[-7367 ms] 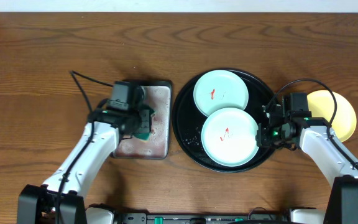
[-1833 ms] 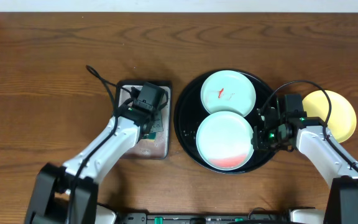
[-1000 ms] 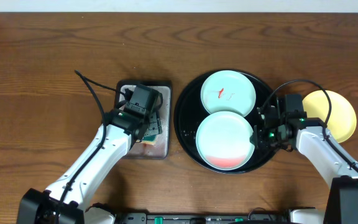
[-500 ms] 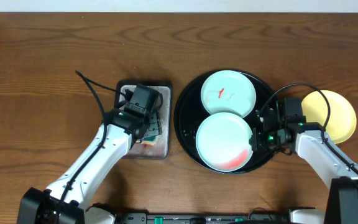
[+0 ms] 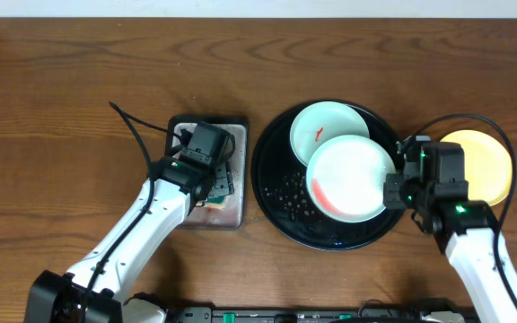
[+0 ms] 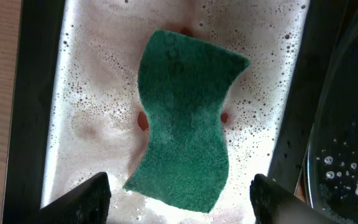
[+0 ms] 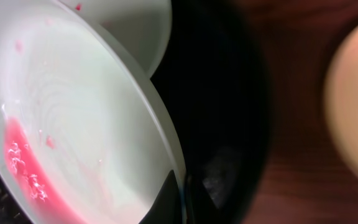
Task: Clean dirty plates on tray and stack at the side
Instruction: 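Lift the pale green plate off the black tray with the right gripper, then carry the plate right and stack it on the yellow plate, then move the right gripper to the remaining pale green plate and grasp its rim, then grasp the green sponge with the left gripper and lift it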
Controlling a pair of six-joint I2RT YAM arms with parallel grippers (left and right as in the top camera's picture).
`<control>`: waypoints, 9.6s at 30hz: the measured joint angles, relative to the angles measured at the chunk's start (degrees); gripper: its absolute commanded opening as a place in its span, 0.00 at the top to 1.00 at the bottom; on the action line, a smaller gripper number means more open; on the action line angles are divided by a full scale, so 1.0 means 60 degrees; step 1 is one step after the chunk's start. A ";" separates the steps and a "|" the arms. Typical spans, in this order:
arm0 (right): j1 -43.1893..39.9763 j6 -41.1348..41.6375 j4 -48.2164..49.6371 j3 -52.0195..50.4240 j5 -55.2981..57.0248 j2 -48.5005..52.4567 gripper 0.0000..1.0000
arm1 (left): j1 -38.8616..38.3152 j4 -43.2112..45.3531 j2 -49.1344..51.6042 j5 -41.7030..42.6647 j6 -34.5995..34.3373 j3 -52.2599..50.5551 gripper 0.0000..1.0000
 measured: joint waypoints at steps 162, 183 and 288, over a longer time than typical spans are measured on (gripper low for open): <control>-0.3799 0.1129 0.1213 0.1479 -0.5461 0.3268 0.32 | 0.0000 0.0047 0.0000 0.0011 0.0000 0.0000 0.27; -0.0659 0.0736 0.1741 0.3424 -0.1785 0.6637 0.49 | 0.0000 0.0036 0.0000 0.0004 0.0000 0.0000 0.27; -0.0131 0.1155 -0.0736 0.2033 -0.2014 0.5584 0.99 | 0.0007 0.1927 0.2492 -0.0284 -0.0787 -0.0007 0.93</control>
